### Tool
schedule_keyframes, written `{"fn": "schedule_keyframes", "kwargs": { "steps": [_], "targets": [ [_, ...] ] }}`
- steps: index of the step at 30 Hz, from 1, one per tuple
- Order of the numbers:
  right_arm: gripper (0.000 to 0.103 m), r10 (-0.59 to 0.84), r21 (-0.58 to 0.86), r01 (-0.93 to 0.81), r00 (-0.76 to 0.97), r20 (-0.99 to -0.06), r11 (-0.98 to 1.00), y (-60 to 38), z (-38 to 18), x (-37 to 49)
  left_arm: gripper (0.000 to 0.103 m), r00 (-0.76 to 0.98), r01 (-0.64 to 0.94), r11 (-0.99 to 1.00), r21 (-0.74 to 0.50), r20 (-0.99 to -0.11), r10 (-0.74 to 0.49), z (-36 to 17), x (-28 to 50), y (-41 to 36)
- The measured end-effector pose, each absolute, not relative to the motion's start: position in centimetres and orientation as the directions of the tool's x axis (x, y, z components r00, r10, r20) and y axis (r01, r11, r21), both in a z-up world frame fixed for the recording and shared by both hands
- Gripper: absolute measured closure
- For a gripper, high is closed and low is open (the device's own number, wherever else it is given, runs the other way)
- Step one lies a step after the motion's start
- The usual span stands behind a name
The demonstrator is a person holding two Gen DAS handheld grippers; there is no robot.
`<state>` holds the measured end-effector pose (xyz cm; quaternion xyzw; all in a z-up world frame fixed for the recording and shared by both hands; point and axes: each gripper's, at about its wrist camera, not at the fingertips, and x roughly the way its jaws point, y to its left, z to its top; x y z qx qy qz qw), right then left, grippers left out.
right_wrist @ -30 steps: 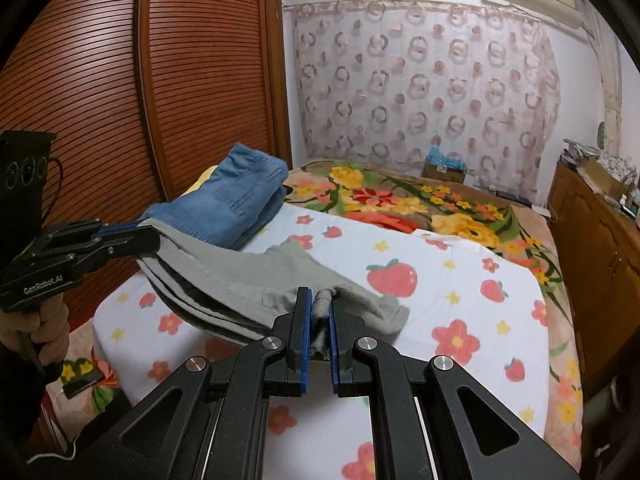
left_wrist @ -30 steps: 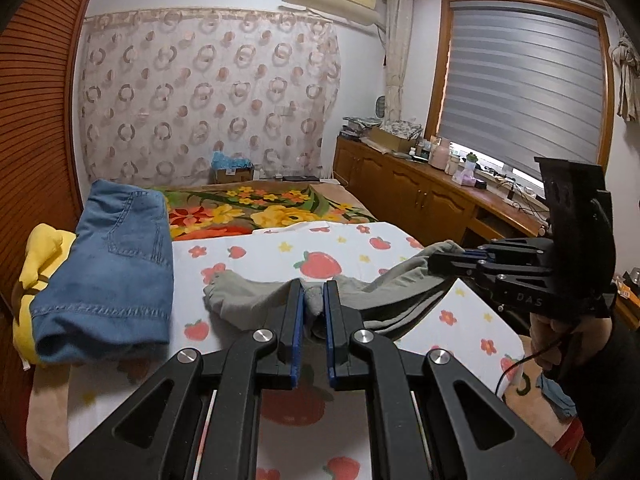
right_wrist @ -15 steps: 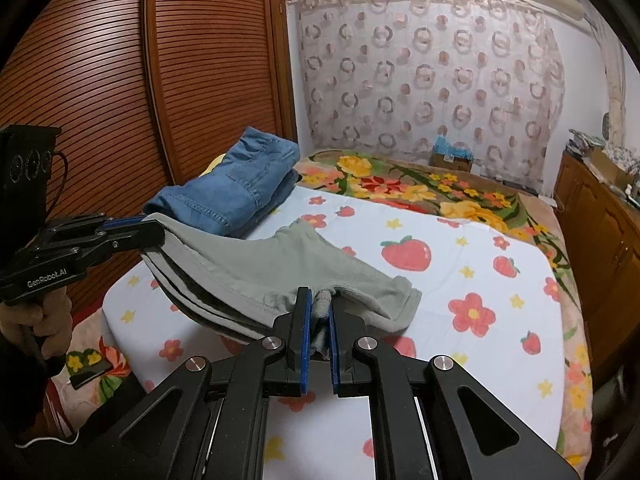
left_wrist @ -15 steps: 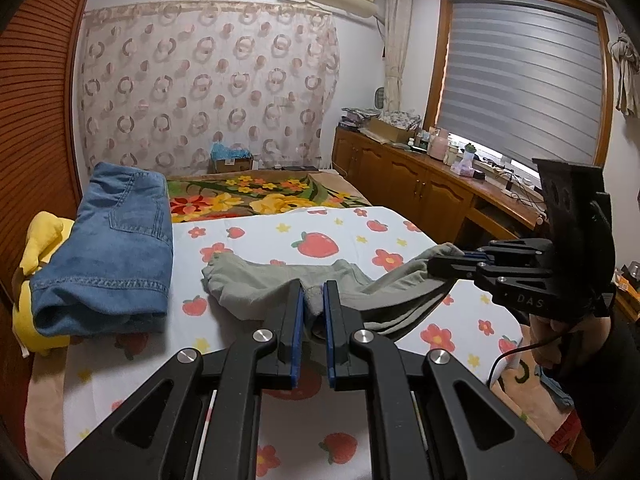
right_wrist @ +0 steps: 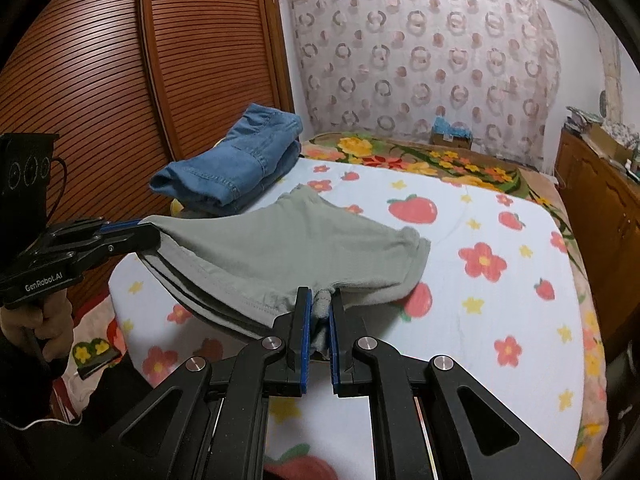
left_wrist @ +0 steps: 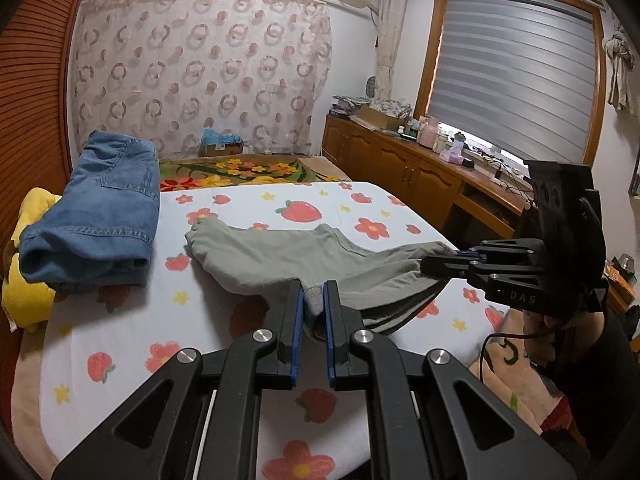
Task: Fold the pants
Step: 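Lower the cuff end onto the waistband with both tools, then open them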
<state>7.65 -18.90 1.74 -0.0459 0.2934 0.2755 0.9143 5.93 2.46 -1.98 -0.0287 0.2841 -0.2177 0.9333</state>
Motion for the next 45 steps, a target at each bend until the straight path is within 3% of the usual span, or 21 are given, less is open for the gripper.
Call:
{"fn": "schedule_keyframes", "kwargs": {
  "steps": [31, 45],
  "targets": [
    [0.096, 0.530, 0.133, -0.541, 0.694, -0.487, 0.830, -21.9, 2.7, 1.1, 0.092, 0.728, 0.453, 0.873, -0.179, -0.491, -0.478, -0.2, 1.4, 1.0],
    [0.096, 0.481, 0.109, -0.508, 0.695, -0.535, 0.855, -20.2, 1.7, 7.6, 0.092, 0.734, 0.389, 0.902, -0.187, -0.528, -0.426, -2.2, 6.6, 1.7]
  ]
}}
